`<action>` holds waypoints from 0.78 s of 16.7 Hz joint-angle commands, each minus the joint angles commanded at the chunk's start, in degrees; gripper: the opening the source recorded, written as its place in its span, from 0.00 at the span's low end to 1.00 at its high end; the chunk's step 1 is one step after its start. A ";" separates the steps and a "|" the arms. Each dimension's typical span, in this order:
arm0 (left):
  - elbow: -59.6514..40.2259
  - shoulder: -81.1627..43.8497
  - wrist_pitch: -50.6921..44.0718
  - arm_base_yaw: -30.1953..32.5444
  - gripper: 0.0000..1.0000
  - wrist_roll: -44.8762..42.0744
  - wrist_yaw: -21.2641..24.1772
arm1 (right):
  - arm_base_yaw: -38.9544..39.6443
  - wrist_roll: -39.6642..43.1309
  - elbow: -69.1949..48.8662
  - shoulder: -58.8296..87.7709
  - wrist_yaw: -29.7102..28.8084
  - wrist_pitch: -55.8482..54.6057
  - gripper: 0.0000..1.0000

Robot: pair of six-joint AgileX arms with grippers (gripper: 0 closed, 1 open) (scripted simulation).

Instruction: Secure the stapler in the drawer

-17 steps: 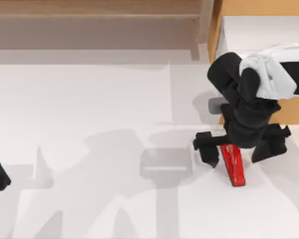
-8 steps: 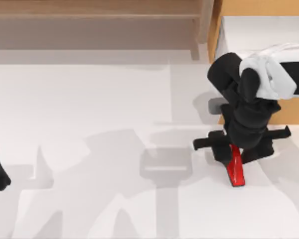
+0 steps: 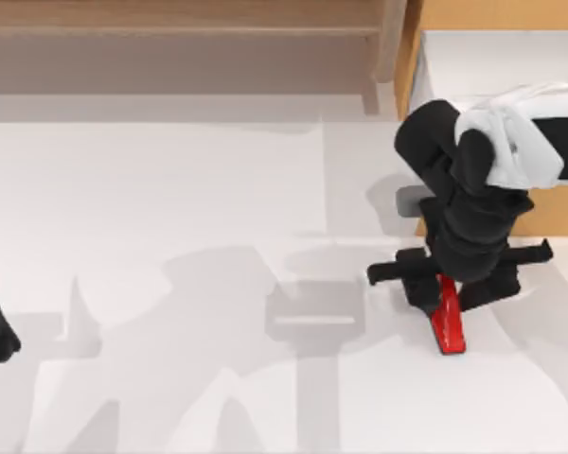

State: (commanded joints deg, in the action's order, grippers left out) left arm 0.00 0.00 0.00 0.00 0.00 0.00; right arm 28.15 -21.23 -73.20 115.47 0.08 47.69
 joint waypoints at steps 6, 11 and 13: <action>0.00 0.00 0.00 0.00 1.00 0.00 0.00 | 0.91 -1.33 -1.94 -1.31 0.22 -0.11 0.00; 0.00 0.00 0.00 0.00 1.00 0.00 0.00 | 1.21 -2.06 -3.48 -2.33 -0.04 2.23 0.00; 0.00 0.00 0.00 0.00 1.00 0.00 0.00 | 0.83 -1.08 -3.61 -2.69 0.13 4.10 0.00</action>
State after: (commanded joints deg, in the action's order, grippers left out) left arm 0.00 0.00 0.00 0.00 0.00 0.00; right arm 28.98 -22.31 -76.81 112.79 0.21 51.79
